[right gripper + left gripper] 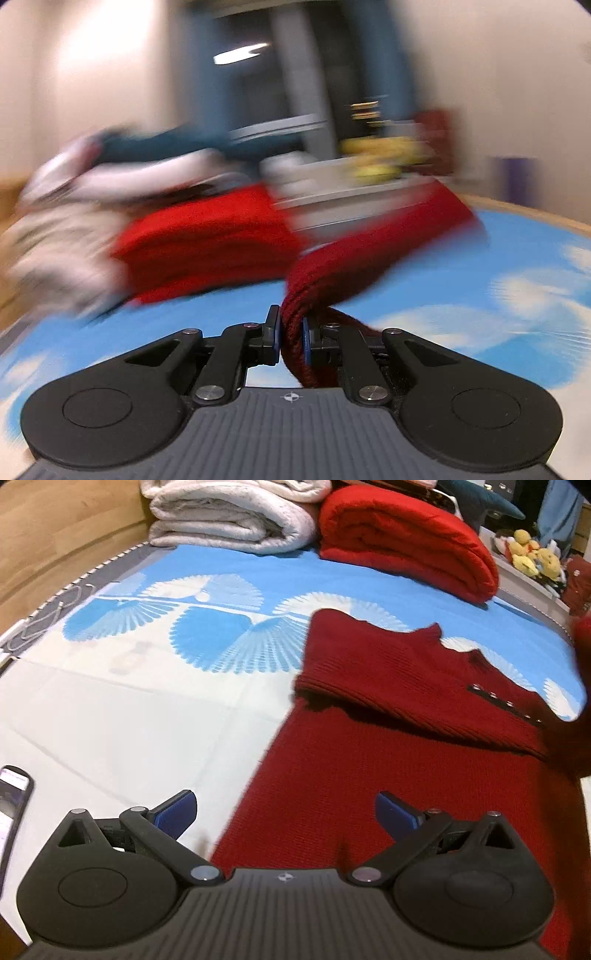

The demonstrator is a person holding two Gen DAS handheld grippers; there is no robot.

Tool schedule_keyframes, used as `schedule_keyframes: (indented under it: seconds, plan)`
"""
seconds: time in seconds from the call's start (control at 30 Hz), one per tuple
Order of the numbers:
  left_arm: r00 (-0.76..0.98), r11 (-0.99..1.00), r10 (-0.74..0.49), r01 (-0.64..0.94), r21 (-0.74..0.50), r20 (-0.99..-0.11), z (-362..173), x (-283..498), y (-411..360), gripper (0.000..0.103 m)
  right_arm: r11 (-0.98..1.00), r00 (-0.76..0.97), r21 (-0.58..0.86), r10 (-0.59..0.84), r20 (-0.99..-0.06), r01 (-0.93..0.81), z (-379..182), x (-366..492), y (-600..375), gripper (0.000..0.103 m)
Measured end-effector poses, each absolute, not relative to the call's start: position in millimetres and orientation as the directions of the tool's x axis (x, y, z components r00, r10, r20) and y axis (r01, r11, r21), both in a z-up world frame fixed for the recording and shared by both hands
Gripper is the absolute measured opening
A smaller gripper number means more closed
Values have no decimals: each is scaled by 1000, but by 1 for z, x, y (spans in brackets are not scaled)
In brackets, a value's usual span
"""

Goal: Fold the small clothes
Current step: 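Grasp the other sleeve with the right gripper and fold it across the body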

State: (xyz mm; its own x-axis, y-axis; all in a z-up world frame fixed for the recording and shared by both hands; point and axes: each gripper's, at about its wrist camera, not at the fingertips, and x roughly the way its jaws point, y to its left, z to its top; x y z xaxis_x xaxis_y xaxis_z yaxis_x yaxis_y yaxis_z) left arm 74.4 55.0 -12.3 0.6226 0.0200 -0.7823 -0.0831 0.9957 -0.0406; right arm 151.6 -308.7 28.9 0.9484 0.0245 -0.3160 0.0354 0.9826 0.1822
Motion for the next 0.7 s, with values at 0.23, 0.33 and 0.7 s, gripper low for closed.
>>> schedule_keyframes:
  seconds: [0.23, 0.33, 0.7]
  plan:
    - [610, 986, 37, -150, -69, -792, -10, 79, 85, 103, 947, 742, 176, 319, -589, -268, -31, 157, -194, 75]
    - [613, 986, 26, -147, -81, -790, -7, 76, 90, 103, 958, 741, 200, 287, -607, -208, -23, 139, -223, 75]
    - [602, 991, 21, -117, -62, -798, -12, 78, 81, 103, 890, 772, 345, -13, -635, 299, -9, -20, -327, 82]
